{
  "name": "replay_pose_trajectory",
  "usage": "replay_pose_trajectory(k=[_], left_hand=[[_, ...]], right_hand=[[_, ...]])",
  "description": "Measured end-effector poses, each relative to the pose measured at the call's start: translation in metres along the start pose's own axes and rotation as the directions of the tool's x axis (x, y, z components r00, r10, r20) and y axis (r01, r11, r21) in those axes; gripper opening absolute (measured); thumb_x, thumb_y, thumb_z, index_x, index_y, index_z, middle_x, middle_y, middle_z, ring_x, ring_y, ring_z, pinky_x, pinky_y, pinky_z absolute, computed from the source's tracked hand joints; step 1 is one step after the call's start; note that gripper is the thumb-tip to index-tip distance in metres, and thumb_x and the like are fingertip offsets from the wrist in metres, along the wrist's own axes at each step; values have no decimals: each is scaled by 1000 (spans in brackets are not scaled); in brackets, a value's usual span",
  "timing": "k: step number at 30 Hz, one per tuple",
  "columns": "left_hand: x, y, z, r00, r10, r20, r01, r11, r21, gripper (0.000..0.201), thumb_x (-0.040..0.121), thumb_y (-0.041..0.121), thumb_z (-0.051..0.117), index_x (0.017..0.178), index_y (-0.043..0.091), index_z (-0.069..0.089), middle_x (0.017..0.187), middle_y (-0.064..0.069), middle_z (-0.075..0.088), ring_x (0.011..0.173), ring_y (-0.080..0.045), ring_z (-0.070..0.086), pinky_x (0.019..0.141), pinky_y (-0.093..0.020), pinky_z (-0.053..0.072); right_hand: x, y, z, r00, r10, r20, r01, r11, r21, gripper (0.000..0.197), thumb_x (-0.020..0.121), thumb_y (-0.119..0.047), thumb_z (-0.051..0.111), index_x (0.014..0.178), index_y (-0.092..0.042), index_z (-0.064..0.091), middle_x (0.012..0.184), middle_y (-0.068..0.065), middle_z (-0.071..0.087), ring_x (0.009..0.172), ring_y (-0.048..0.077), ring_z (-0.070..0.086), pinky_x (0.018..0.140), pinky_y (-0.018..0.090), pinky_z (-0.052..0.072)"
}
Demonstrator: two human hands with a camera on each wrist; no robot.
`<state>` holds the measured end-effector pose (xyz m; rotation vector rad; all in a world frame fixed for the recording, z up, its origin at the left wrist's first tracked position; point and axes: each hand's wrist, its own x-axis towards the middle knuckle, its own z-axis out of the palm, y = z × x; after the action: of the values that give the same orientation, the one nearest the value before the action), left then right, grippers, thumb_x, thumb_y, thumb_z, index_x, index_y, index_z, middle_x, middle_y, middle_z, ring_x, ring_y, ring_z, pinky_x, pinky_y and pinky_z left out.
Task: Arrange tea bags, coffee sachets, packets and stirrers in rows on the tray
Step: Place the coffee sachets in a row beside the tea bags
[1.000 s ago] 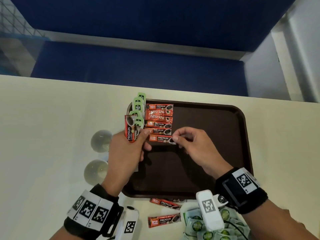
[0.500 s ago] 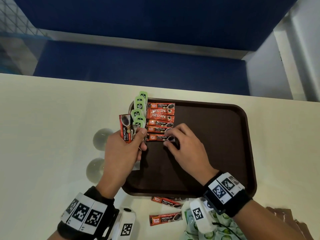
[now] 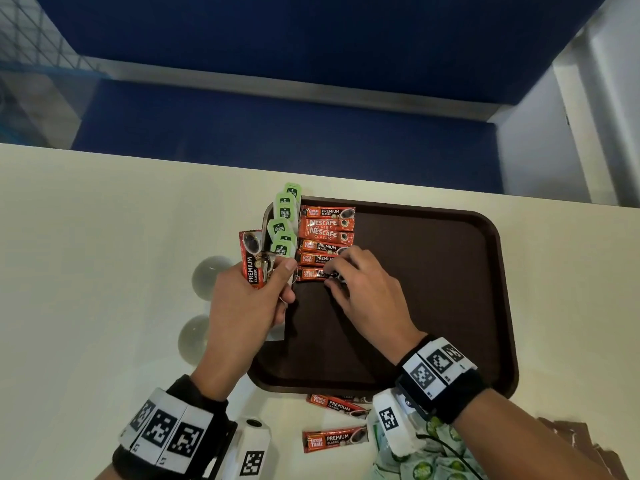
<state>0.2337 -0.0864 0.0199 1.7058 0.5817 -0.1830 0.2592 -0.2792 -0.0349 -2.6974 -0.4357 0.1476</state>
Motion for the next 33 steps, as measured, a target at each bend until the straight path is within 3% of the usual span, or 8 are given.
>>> replay_pose_trajectory(k=[5, 9, 11, 13, 17, 22, 25, 33], left_hand=[[0, 0, 0, 999, -14, 52, 14, 1000, 8, 17, 102, 35, 72, 99, 19, 76, 65, -2, 72, 43, -10, 55, 44, -20, 43], [3, 5, 8, 970, -49, 236, 45, 999, 24, 14, 108, 30, 64, 113, 17, 64, 78, -7, 75, 49, -14, 59, 44, -21, 44], [6, 7, 13, 943, -52, 329, 45, 999, 27, 17, 110, 25, 61, 121, 14, 54, 84, -11, 76, 52, -17, 61, 45, -23, 45], [9, 10, 17, 907, -29, 421, 15, 999, 36, 21, 110, 24, 61, 121, 10, 50, 83, -11, 76, 55, -19, 64, 47, -26, 47], [11, 17, 20, 834, -11, 552, 7, 1000, 9, 21, 108, 27, 65, 122, 11, 62, 88, -13, 79, 64, -22, 71, 59, -27, 56], [7, 17, 15, 858, -36, 512, 67, 997, -43, 20, 106, 24, 66, 117, 8, 71, 99, -15, 82, 65, -23, 73, 53, -24, 56], [8, 16, 11, 897, -55, 439, 61, 998, 0, 17, 106, 23, 68, 113, 9, 73, 97, -12, 83, 55, -17, 68, 46, -21, 48], [12, 11, -1, 988, 25, 154, -69, 956, 287, 18, 105, 31, 70, 93, 18, 74, 65, 8, 76, 41, -7, 60, 43, -14, 45]], right_hand=[[1, 3, -7, 999, 35, -24, -32, 995, 96, 21, 103, -32, 67, 123, -27, 67, 123, -9, 55, 114, 10, 56, 71, 34, 62], [11, 6, -25, 982, 176, -64, -124, 870, 478, 13, 104, -24, 68, 116, -26, 72, 113, -13, 64, 99, 6, 64, 84, 37, 59], [18, 4, -41, 972, 226, 58, -200, 679, 707, 13, 104, -25, 70, 115, -28, 75, 112, -10, 73, 103, 8, 69, 89, 40, 59], [22, -1, -56, 958, 182, 222, -285, 526, 801, 16, 104, -33, 69, 118, -31, 76, 115, -6, 75, 99, 3, 67, 81, 31, 53], [23, -2, -65, 946, 104, 308, -312, 556, 771, 14, 101, -24, 74, 114, -23, 78, 108, -3, 79, 93, 6, 71, 74, 23, 50], [19, 9, -70, 938, 200, 282, -345, 498, 795, 8, 99, -13, 76, 105, -16, 80, 99, 5, 79, 74, 11, 66, 69, 24, 57], [13, 10, -66, 919, 261, 296, -388, 460, 799, 7, 99, -14, 75, 105, -16, 80, 102, 11, 77, 78, 17, 69, 73, 26, 59], [-9, 17, -45, 837, 439, 327, -507, 397, 765, 8, 102, -12, 70, 104, -16, 76, 100, 6, 79, 80, 11, 72, 70, 23, 60]])
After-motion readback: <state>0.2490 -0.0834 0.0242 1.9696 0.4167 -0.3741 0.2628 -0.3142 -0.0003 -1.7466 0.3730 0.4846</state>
